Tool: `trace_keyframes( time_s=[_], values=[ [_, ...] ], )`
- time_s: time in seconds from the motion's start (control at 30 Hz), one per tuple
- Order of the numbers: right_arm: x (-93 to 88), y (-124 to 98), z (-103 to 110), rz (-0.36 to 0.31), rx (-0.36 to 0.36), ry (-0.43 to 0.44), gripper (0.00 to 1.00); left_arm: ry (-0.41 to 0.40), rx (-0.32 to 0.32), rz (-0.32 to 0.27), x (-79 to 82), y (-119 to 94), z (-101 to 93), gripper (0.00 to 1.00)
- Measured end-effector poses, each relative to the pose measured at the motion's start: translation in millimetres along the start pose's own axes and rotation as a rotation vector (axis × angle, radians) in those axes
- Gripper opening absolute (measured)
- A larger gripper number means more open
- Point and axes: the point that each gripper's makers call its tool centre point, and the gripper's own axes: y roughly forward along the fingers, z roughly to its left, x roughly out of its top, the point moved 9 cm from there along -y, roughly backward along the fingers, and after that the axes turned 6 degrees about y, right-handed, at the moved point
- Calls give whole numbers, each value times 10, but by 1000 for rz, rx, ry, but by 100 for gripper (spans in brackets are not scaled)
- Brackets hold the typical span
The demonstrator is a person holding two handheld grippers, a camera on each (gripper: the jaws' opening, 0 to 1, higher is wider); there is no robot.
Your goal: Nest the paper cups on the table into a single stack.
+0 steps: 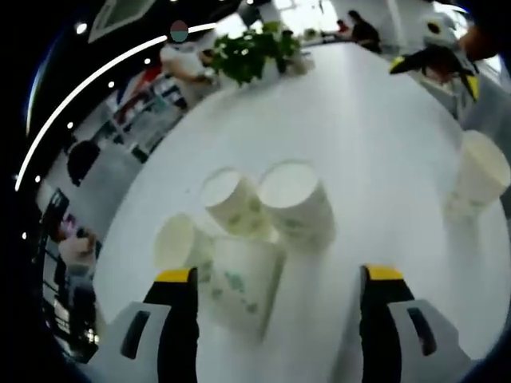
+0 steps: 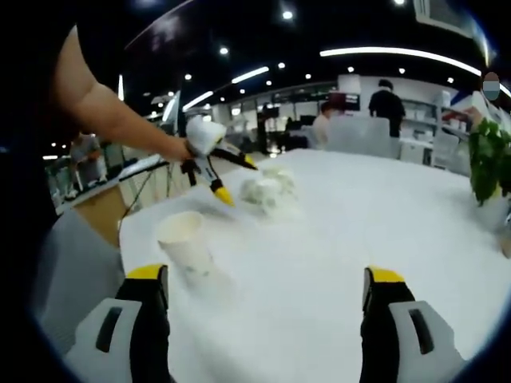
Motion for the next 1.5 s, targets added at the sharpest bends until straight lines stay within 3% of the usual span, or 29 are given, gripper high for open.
trace_keyframes(
  time_s=[0.17,0.47,0.77,0.9,0.97,1.1,1.3,1.5],
  values=[
    [-1,-1,-8,0,-2,4,100,-21,10,10,-22,60,108,71],
    [-18,25,-24,2,-5,21,99,15,11,30,-17,168,175,55],
    [-10,26,-41,-6,-9,41,99,17,4,54,15,289,218,51],
    [-4,26,-49,-9,-11,46,99,5,-45,46,52,327,167,47],
    [-3,25,-52,-10,-11,47,99,26,-53,62,56,336,156,48],
    [-9,24,-61,-6,-12,50,98,-7,-76,55,106,338,167,50],
    [-28,44,-53,-1,-8,53,98,8,-100,62,171,370,174,47],
    [-50,48,-39,2,-9,59,98,52,-117,110,178,422,184,46]
  ],
)
